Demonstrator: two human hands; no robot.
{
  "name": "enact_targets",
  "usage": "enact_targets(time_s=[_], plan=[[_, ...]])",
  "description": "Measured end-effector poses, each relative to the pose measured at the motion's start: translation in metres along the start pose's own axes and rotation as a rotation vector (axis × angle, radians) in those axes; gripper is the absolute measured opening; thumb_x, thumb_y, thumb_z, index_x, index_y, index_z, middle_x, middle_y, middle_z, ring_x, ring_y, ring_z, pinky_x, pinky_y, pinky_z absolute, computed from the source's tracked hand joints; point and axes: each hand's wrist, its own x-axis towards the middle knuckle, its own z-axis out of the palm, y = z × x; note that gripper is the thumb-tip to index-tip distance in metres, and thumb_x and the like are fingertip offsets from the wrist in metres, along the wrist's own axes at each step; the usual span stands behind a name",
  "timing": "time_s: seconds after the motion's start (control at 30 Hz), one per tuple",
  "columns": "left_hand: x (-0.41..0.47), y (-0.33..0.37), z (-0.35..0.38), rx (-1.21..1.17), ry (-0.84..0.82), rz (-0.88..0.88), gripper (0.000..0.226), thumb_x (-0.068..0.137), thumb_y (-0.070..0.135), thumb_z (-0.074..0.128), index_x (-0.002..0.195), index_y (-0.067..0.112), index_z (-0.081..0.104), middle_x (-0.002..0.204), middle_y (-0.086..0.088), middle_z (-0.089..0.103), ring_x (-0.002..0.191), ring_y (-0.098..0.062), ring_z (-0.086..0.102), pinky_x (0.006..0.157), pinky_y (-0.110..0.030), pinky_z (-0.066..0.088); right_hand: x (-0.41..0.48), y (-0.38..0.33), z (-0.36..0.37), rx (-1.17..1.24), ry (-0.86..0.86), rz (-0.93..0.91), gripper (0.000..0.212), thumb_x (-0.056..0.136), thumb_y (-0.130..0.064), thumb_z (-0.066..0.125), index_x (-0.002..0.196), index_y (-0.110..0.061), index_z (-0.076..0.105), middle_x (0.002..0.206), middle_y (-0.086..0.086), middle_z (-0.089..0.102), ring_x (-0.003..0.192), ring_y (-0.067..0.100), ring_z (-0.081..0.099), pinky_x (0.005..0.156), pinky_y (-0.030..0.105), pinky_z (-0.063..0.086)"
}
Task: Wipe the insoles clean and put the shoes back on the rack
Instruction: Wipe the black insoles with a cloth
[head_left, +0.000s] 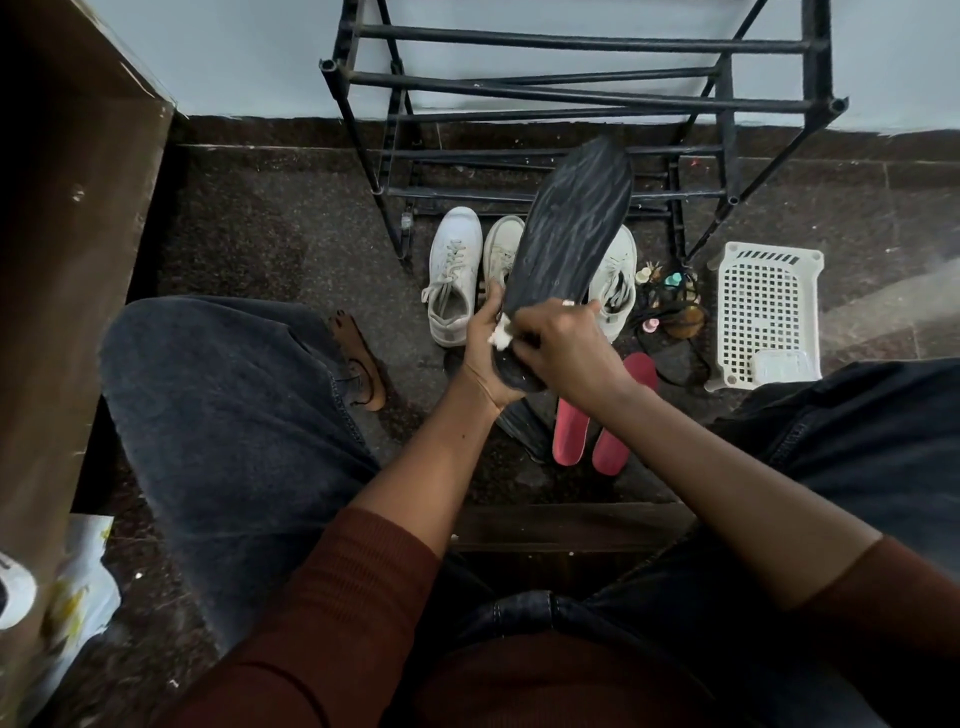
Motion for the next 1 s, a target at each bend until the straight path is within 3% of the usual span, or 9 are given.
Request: enact_targets(time_s=[0.13, 0.27, 0.37, 0.43, 0.47, 0.57, 0.67, 0.8, 1.0], plan=[[-0.001, 0.000, 0.007, -0.043, 0.060, 0.010, 0.064, 0.095, 0.058, 0.034, 0.103, 0.004, 0.069, 0.109, -0.014, 0.065, 0.107, -0.026, 0.062, 0.098, -0.037, 0.046, 0.019, 0.007, -0.001, -0.009, 0.098, 0.147, 0.006, 0.078, 0.001, 0.059, 0.079, 0.003, 0.064, 0.080, 0.019, 0.067, 0.079, 0.033, 0.061, 0.069, 0.041, 0.046], [-0.002, 0.005, 0.008, 0.014, 0.092, 0.051, 0.070, 0.094, 0.060, 0.031, 0.125, 0.001, 0.054, 0.125, -0.017, 0.054, 0.113, -0.028, 0.057, 0.113, -0.041, 0.029, -0.001, -0.004, 0.003, 0.071, 0.071, 0.055, 0.006, 0.068, 0.007, 0.064, 0.071, 0.003, 0.066, 0.070, 0.018, 0.067, 0.066, 0.030, 0.064, 0.079, 0.009, 0.032], [0.000, 0.007, 0.006, -0.053, 0.038, 0.139, 0.070, 0.098, 0.057, 0.025, 0.119, -0.001, 0.059, 0.119, -0.019, 0.061, 0.110, -0.030, 0.061, 0.115, -0.043, 0.029, -0.019, -0.008, 0.003, 0.114, -0.060, -0.010, 0.005, 0.067, 0.006, 0.067, 0.071, 0.002, 0.067, 0.068, 0.009, 0.067, 0.065, 0.025, 0.064, 0.098, 0.053, 0.039], [0.000, 0.005, 0.008, -0.027, 0.020, 0.133, 0.069, 0.095, 0.058, 0.031, 0.119, 0.000, 0.060, 0.122, -0.019, 0.058, 0.121, -0.031, 0.053, 0.116, -0.044, 0.025, -0.016, -0.004, 0.001, 0.111, -0.058, -0.025, 0.007, 0.064, 0.006, 0.069, 0.067, 0.001, 0.066, 0.058, -0.006, 0.057, 0.053, 0.011, 0.054, 0.105, 0.039, 0.033], [-0.002, 0.004, 0.010, 0.000, 0.004, 0.118, 0.068, 0.093, 0.059, 0.036, 0.121, 0.001, 0.058, 0.127, -0.019, 0.053, 0.130, -0.033, 0.044, 0.118, -0.044, 0.021, -0.012, -0.002, 0.000, 0.113, -0.028, -0.008, 0.007, 0.063, 0.007, 0.068, 0.066, 0.001, 0.066, 0.054, -0.006, 0.055, 0.050, 0.010, 0.050, 0.095, 0.024, 0.036], [-0.005, 0.004, 0.018, 0.074, -0.059, 0.093, 0.066, 0.088, 0.059, 0.045, 0.122, 0.003, 0.060, 0.125, -0.016, 0.058, 0.130, -0.029, 0.046, 0.113, -0.040, 0.032, 0.007, 0.010, -0.004, 0.109, 0.077, 0.190, 0.007, 0.070, 0.003, 0.064, 0.075, 0.002, 0.069, 0.071, 0.015, 0.068, 0.064, 0.024, 0.060, 0.071, 0.027, 0.043], [-0.009, 0.003, 0.021, 0.037, -0.069, 0.033, 0.062, 0.090, 0.056, 0.044, 0.111, 0.002, 0.068, 0.112, -0.015, 0.068, 0.113, -0.025, 0.062, 0.100, -0.039, 0.047, 0.012, 0.014, -0.004, 0.100, 0.147, 0.290, 0.009, 0.075, -0.001, 0.064, 0.081, 0.001, 0.070, 0.080, 0.016, 0.070, 0.076, 0.028, 0.064, 0.071, 0.028, 0.045], [-0.009, 0.007, 0.018, 0.004, 0.006, 0.092, 0.070, 0.096, 0.058, 0.028, 0.117, 0.002, 0.064, 0.119, -0.018, 0.061, 0.122, -0.031, 0.048, 0.113, -0.043, 0.030, -0.008, 0.000, 0.003, 0.134, 0.031, 0.151, 0.002, 0.069, 0.002, 0.067, 0.070, 0.002, 0.069, 0.065, 0.015, 0.067, 0.056, 0.019, 0.051, 0.067, 0.021, 0.035], [-0.009, 0.008, 0.019, -0.010, -0.002, 0.094, 0.073, 0.095, 0.060, 0.024, 0.115, 0.003, 0.067, 0.115, -0.015, 0.066, 0.111, -0.027, 0.061, 0.100, -0.039, 0.045, -0.001, 0.010, -0.005, 0.063, -0.008, 0.186, 0.008, 0.074, -0.004, 0.068, 0.079, -0.001, 0.072, 0.074, 0.014, 0.068, 0.076, 0.030, 0.059, 0.074, 0.032, 0.046]])
